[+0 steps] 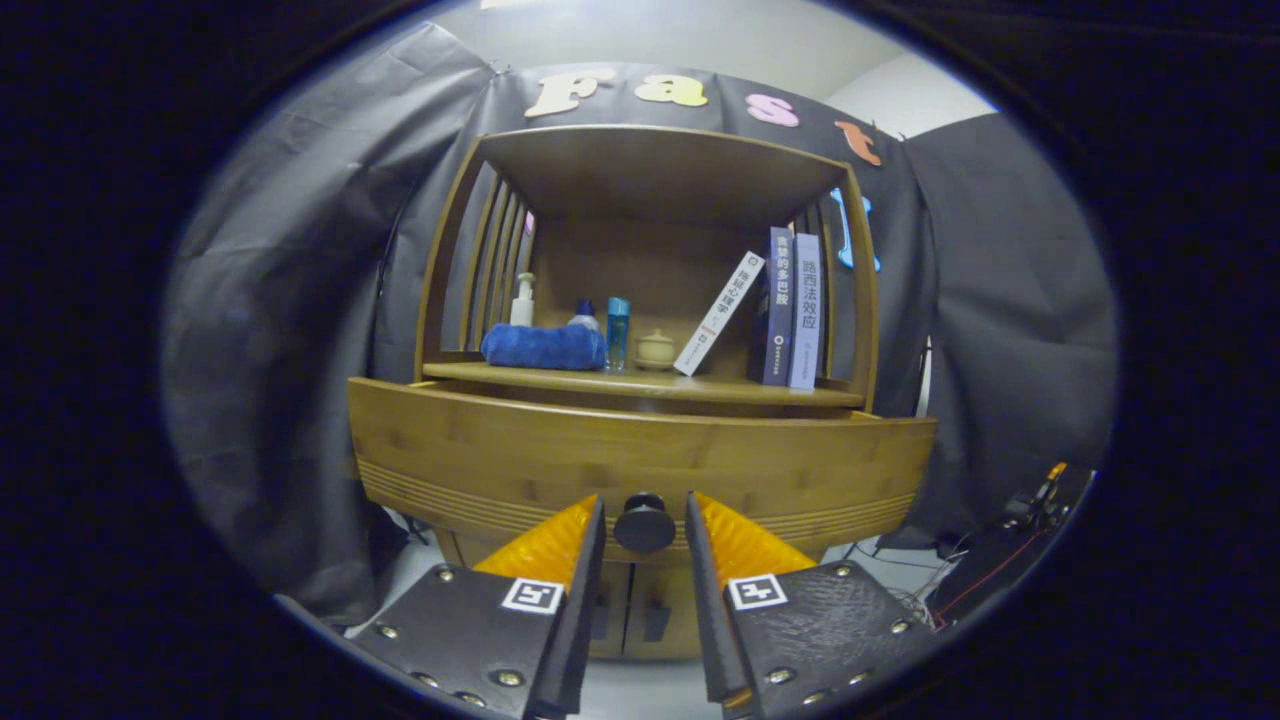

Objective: Pull open the drawer, take out the items inside it, and place them on the countertop above the cabinet.

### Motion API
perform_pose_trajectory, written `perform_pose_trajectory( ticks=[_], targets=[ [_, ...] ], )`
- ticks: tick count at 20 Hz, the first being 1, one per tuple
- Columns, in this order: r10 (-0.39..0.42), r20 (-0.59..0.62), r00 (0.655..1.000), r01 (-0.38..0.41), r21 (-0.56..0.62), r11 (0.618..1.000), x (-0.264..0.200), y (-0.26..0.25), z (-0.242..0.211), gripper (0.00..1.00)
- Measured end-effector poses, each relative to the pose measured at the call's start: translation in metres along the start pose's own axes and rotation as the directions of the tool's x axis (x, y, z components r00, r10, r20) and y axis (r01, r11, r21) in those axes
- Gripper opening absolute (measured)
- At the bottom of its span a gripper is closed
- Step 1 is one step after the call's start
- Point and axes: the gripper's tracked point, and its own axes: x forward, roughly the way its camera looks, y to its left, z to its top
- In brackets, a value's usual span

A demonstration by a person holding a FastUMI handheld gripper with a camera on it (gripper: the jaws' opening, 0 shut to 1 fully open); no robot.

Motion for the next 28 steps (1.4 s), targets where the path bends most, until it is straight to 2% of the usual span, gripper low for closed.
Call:
perform_pose_trajectory(
  ticks=[3,6,9,12,18,23,25,26,27,28],
  targets=[
    [-0.007,-0.027,1.000,0.006,-0.010,1.000,0.028,-0.001,-0.012,0.51],
    [0.012,-0.093,0.996,-0.010,0.022,1.000,0.046,0.001,-0.035,0.51],
    [0.038,-0.087,0.996,-0.027,0.126,0.992,0.047,0.004,-0.036,0.49],
    [0.048,-0.124,0.991,-0.029,0.151,0.988,0.046,0.006,-0.045,0.29],
    [0.050,-0.153,0.987,-0.024,0.167,0.986,-0.010,0.007,-0.051,0.29],
    [0.066,-0.166,0.984,-0.037,0.173,0.984,-0.032,0.005,-0.052,0.29],
    [0.062,-0.161,0.985,-0.036,0.157,0.987,-0.042,0.004,-0.050,0.29],
    [0.022,-0.133,0.991,-0.004,0.136,0.991,-0.042,-0.003,-0.046,0.29],
    [0.033,-0.117,0.993,-0.017,0.130,0.991,-0.035,-0.002,-0.049,0.29],
    [0.012,-0.101,0.995,0.000,0.118,0.993,-0.049,-0.008,-0.029,0.09]
  ],
)
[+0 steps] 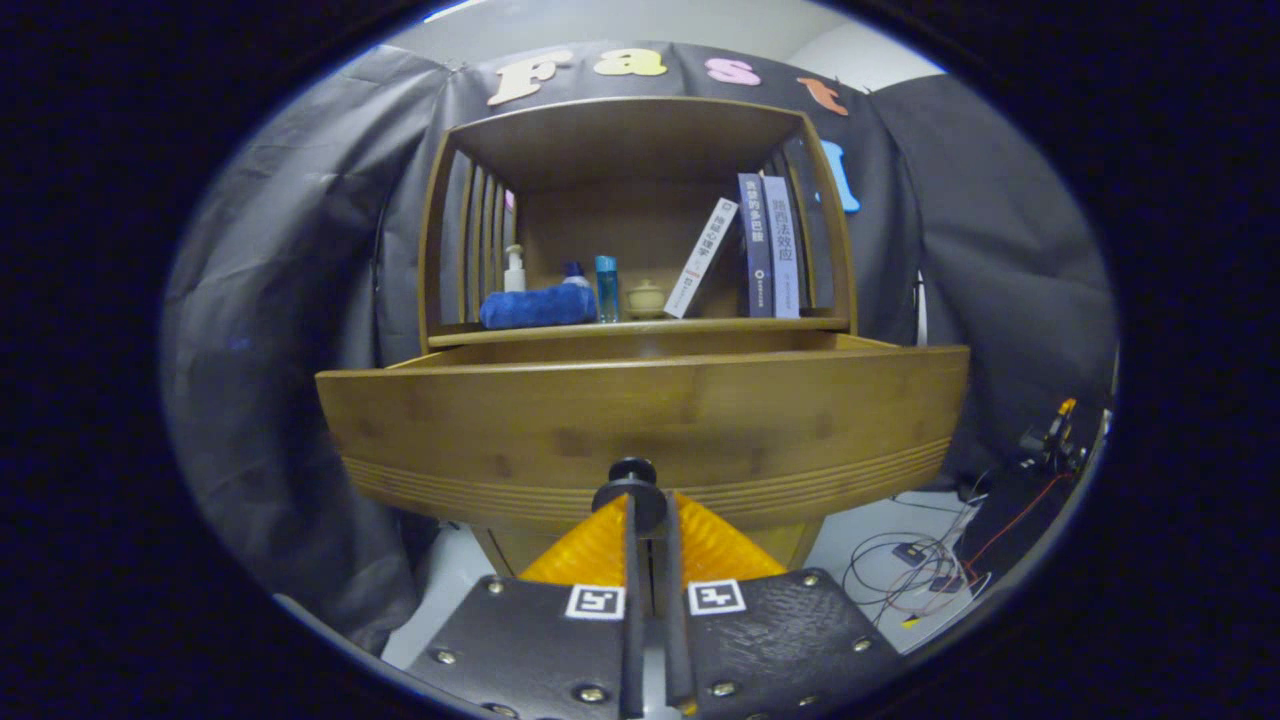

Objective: Pull open the drawer, take out the items inside it, and place them on the countertop above the cabinet.

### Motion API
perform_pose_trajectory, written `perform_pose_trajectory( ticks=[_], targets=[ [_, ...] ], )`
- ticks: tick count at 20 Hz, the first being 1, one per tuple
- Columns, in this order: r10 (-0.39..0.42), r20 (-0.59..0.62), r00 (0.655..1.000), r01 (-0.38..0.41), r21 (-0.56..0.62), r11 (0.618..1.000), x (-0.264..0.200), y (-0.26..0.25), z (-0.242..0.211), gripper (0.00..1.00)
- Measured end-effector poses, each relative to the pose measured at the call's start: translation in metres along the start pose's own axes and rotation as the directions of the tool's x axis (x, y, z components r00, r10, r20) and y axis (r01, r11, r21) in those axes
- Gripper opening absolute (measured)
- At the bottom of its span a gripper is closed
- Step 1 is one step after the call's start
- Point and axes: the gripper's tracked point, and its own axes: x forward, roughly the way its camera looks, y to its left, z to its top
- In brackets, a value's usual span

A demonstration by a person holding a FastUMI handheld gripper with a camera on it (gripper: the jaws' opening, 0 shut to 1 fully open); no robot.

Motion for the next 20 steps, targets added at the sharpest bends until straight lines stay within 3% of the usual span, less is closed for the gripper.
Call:
perform_pose_trajectory(
  ticks=[2,10,16,18,20],
  targets=[
    [-0.010,0.003,1.000,0.010,-0.015,1.000,-0.004,-0.007,0.012,0.10],
    [0.024,0.036,0.999,-0.024,-0.018,1.000,0.001,-0.001,0.101,1.00],
    [0.074,-0.150,0.986,-0.085,-0.066,0.994,0.050,0.021,0.106,1.00],
    [0.090,-0.246,0.965,-0.098,-0.020,0.995,0.073,0.027,0.100,1.00],
    [0.121,-0.367,0.922,-0.108,0.056,0.993,0.095,0.034,0.086,0.99]
  ],
)
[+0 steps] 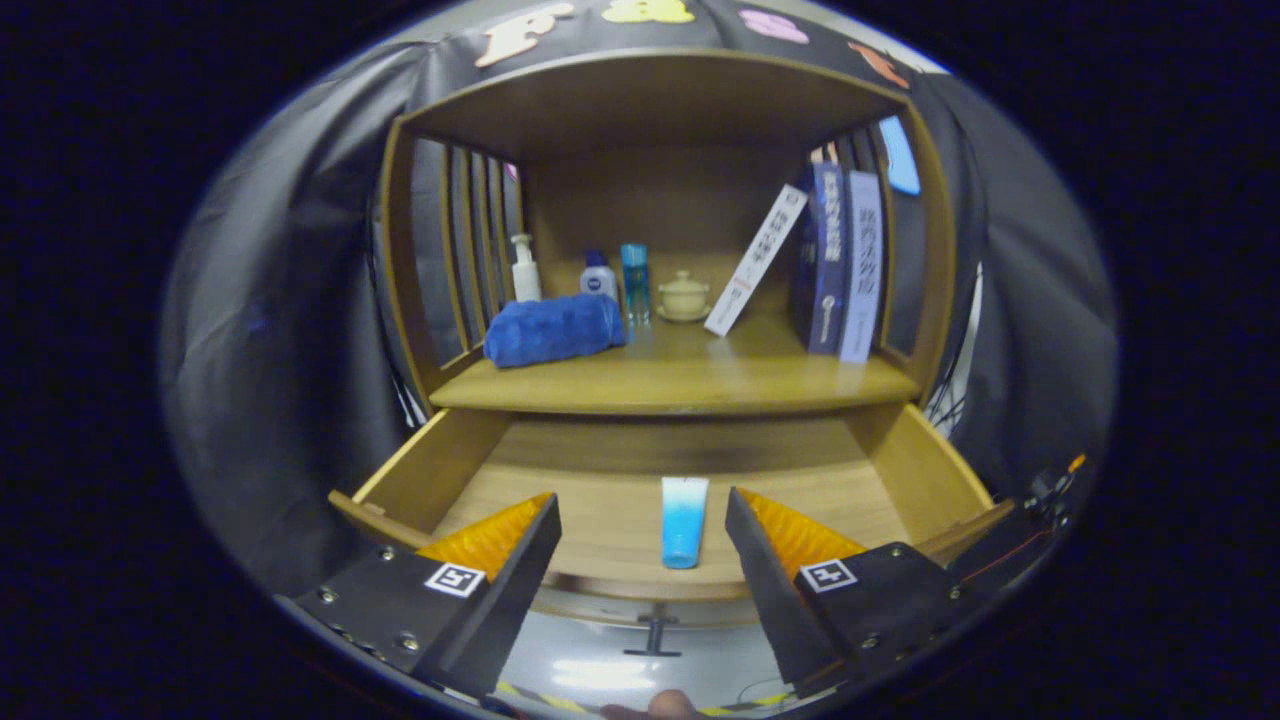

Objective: Pull open the drawer, take out the items inside it, and place them on the countertop above the cabinet.

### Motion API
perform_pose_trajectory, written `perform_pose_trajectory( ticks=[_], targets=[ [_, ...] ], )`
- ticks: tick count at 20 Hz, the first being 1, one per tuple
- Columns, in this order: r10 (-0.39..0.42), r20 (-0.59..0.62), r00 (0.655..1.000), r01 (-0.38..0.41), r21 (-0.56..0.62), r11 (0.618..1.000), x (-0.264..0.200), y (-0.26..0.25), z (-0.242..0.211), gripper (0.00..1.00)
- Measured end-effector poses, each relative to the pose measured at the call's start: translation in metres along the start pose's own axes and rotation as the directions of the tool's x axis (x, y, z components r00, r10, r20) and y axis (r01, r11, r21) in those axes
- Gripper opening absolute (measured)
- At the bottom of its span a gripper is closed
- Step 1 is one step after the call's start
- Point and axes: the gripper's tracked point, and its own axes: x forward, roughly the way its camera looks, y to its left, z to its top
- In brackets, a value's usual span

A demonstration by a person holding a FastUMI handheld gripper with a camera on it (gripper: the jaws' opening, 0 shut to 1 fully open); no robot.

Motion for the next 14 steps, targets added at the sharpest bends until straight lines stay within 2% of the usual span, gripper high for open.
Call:
perform_pose_trajectory(
  ticks=[3,6,10,13,14],
  targets=[
    [-0.057,-0.179,0.982,0.073,0.085,0.994,0.038,-0.014,-0.011,0.99],
    [-0.079,-0.336,0.939,0.124,0.117,0.985,0.069,-0.022,-0.035,0.99],
    [-0.209,-0.463,0.861,0.228,-0.015,0.974,0.090,-0.052,-0.064,0.93],
    [-0.163,-0.509,0.845,0.204,0.025,0.979,0.100,-0.048,-0.070,0.62],
    [-0.129,-0.546,0.827,0.186,0.049,0.981,0.096,-0.043,-0.075,0.61]
  ],
)
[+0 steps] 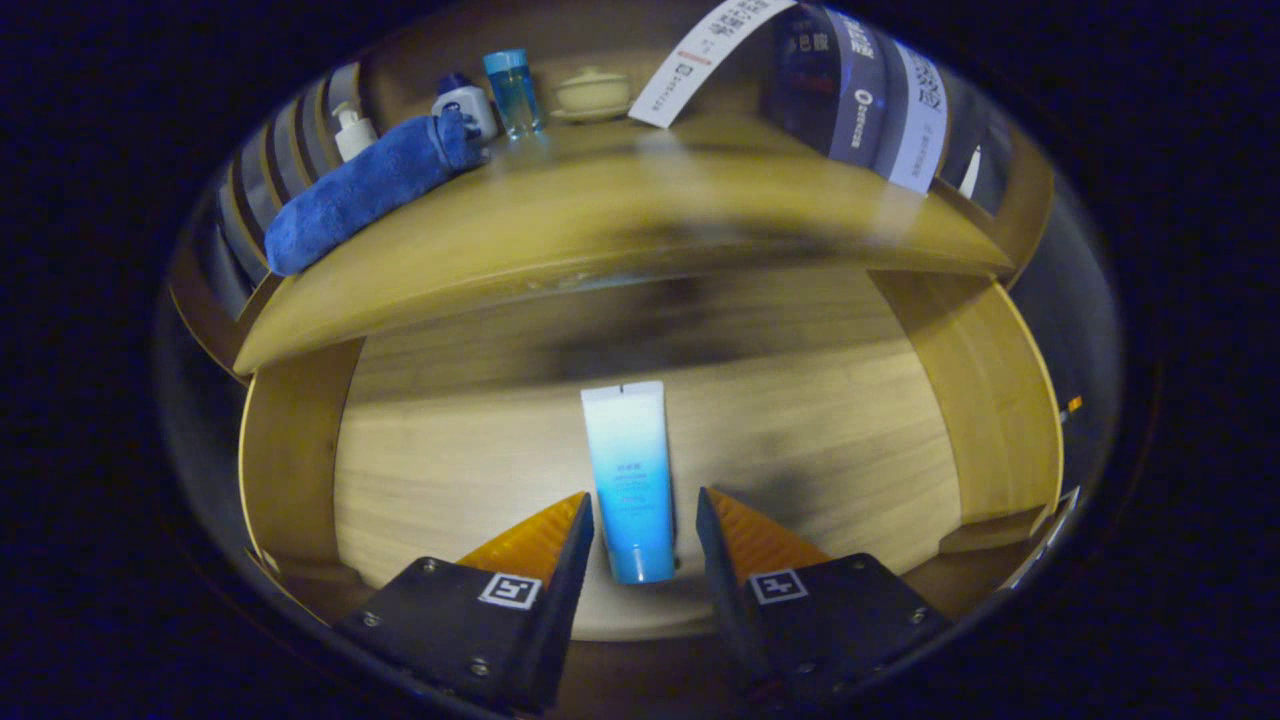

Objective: Pull open the drawer, take out the items inside it, and place them on the countertop above the cabinet.

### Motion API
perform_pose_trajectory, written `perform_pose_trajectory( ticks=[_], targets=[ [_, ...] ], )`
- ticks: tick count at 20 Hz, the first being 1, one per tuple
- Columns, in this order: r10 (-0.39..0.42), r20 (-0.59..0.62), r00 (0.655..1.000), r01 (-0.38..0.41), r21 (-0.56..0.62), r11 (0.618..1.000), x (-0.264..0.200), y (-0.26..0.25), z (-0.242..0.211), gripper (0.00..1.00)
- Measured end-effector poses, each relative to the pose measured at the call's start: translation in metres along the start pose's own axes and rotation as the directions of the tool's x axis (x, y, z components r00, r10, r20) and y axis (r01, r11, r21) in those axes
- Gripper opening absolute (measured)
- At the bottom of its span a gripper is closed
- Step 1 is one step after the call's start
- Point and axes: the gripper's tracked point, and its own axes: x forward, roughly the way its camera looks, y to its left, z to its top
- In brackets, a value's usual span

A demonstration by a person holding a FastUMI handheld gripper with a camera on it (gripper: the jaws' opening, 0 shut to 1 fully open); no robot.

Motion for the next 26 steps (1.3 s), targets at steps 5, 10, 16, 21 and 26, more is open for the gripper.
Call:
perform_pose_trajectory(
  ticks=[5,10,16,21,26],
  targets=[
    [-0.010,-0.039,0.999,0.009,-0.040,0.999,0.008,-0.006,-0.005,0.40],
    [0.115,0.033,0.993,-0.115,-0.006,0.993,-0.008,0.017,-0.008,0.37],
    [0.318,0.195,0.928,-0.319,-0.028,0.947,-0.051,0.067,0.000,0.37],
    [0.325,0.375,0.868,-0.308,-0.105,0.945,-0.077,0.067,0.016,0.37],
    [0.317,0.523,0.791,-0.290,-0.134,0.947,-0.116,0.056,0.029,0.37]
  ],
)
